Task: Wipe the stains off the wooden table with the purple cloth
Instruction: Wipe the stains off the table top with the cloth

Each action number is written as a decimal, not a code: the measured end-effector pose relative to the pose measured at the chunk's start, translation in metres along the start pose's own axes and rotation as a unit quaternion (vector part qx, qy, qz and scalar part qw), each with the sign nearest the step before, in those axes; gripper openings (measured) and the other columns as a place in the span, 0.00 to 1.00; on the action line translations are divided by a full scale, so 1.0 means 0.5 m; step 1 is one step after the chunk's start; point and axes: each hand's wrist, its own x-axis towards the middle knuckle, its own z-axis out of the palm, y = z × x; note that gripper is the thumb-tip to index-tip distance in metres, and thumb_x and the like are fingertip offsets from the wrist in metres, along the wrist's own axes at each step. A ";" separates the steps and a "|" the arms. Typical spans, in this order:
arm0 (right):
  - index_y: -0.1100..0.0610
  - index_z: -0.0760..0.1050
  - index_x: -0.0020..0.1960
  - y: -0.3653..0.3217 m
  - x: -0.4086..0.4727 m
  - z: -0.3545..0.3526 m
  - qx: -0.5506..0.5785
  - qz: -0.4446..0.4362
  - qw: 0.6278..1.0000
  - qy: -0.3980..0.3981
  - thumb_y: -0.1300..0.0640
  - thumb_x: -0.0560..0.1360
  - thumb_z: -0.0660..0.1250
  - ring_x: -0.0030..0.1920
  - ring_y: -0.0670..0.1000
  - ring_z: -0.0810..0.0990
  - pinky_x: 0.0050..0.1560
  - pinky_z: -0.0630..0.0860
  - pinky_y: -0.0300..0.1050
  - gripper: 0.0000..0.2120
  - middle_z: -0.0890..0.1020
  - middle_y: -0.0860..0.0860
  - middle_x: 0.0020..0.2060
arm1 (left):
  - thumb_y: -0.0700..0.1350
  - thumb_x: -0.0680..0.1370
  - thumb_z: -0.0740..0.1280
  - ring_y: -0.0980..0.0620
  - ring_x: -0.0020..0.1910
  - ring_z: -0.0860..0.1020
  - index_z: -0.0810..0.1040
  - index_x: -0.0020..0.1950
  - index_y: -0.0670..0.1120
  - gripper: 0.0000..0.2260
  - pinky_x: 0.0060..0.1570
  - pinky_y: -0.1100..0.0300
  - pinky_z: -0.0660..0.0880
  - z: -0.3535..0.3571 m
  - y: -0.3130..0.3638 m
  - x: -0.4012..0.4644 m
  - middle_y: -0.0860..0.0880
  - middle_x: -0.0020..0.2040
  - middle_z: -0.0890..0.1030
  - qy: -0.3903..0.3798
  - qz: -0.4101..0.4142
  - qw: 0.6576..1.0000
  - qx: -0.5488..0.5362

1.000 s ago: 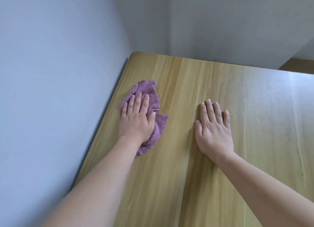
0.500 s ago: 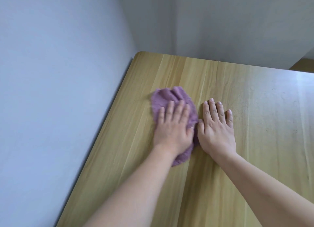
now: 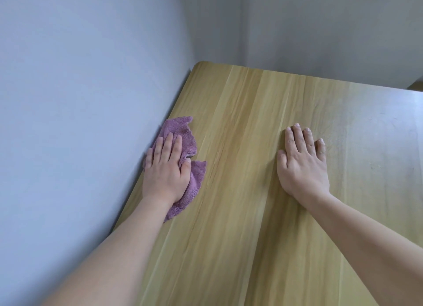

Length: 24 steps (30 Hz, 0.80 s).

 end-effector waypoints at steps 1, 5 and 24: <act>0.53 0.43 0.80 0.000 0.000 0.002 0.001 -0.001 1.000 0.002 0.48 0.79 0.41 0.78 0.48 0.38 0.76 0.37 0.53 0.29 0.44 0.47 0.79 | 0.60 0.78 0.42 0.51 0.79 0.44 0.48 0.81 0.52 0.31 0.77 0.48 0.43 0.001 -0.001 0.002 0.51 0.81 0.48 0.001 0.001 1.000 -0.001; 0.53 0.44 0.80 0.003 0.001 0.006 -0.001 0.001 1.000 0.008 0.48 0.79 0.41 0.78 0.48 0.39 0.77 0.38 0.53 0.29 0.45 0.47 0.79 | 0.60 0.78 0.43 0.50 0.79 0.46 0.49 0.81 0.51 0.31 0.77 0.47 0.44 0.005 -0.006 0.003 0.50 0.81 0.50 0.012 0.009 1.000 -0.005; 0.51 0.39 0.79 -0.022 -0.339 0.026 -0.022 0.058 0.998 -0.030 0.43 0.77 0.34 0.76 0.46 0.32 0.76 0.34 0.52 0.31 0.39 0.45 0.78 | 0.55 0.81 0.49 0.47 0.79 0.49 0.53 0.80 0.47 0.28 0.76 0.45 0.46 0.001 -0.009 0.000 0.46 0.80 0.53 0.020 0.023 0.999 -0.017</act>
